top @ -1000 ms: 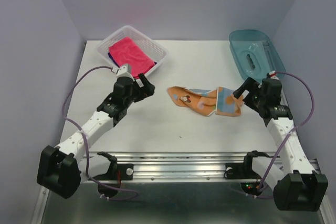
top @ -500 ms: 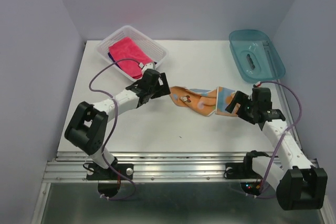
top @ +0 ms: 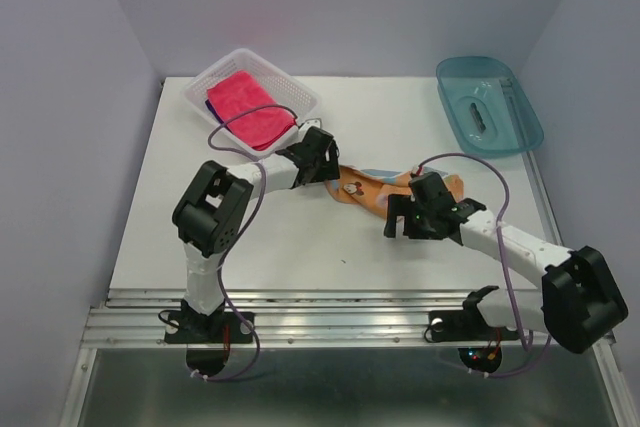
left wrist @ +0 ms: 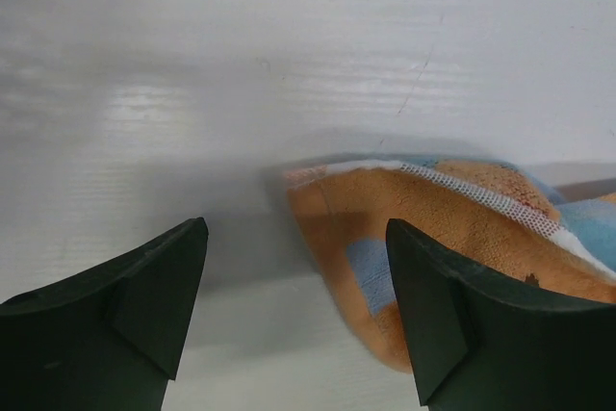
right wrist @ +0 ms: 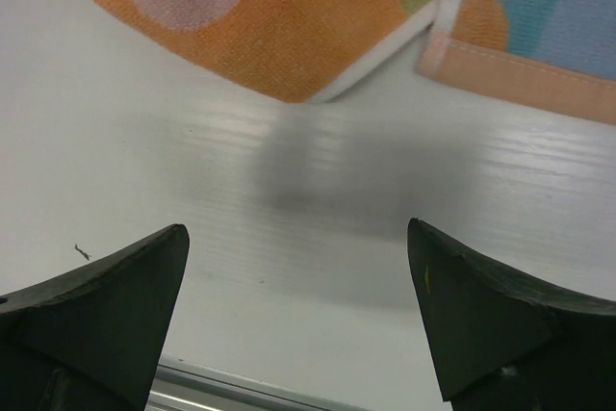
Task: Fold and stack the towels
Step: Flatten out the crumpled towel
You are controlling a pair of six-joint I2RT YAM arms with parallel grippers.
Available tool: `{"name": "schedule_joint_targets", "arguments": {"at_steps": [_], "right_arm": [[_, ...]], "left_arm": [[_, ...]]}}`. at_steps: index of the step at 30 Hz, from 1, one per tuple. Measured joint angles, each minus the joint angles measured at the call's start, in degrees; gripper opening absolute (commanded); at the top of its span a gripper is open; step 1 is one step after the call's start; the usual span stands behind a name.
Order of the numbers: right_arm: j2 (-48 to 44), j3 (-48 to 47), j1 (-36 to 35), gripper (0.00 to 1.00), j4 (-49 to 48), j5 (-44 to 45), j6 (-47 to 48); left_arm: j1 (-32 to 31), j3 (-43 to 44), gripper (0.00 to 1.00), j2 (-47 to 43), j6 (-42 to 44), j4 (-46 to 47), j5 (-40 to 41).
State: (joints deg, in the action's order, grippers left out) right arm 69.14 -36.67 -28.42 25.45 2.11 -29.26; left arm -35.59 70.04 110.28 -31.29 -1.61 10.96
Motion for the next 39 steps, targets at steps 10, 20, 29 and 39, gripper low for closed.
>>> {"name": "schedule_joint_targets", "arguments": {"at_steps": [10, 20, 29, 39], "right_arm": [[10.7, -2.0, -3.5, 0.93, -9.6, 7.6, -3.4], [19.9, -6.9, -3.5, 0.11, -19.7, 11.0, -6.4], [4.7, -6.9, -3.5, 0.01, -15.8, 5.8, -6.0], [-13.7, -17.6, -3.5, 0.01, -5.3, -3.7, -2.4]], "left_arm": [[-0.3, 6.8, 0.0, 6.5, 1.8, 0.0, 2.8], [-0.8, 4.2, 0.0, 5.2, 1.1, 2.3, 3.7], [-3.0, -11.2, 0.0, -11.5, -0.3, 4.6, 4.3], [-7.2, -17.6, 0.0, -45.7, -0.6, 10.6, 2.6]]}}
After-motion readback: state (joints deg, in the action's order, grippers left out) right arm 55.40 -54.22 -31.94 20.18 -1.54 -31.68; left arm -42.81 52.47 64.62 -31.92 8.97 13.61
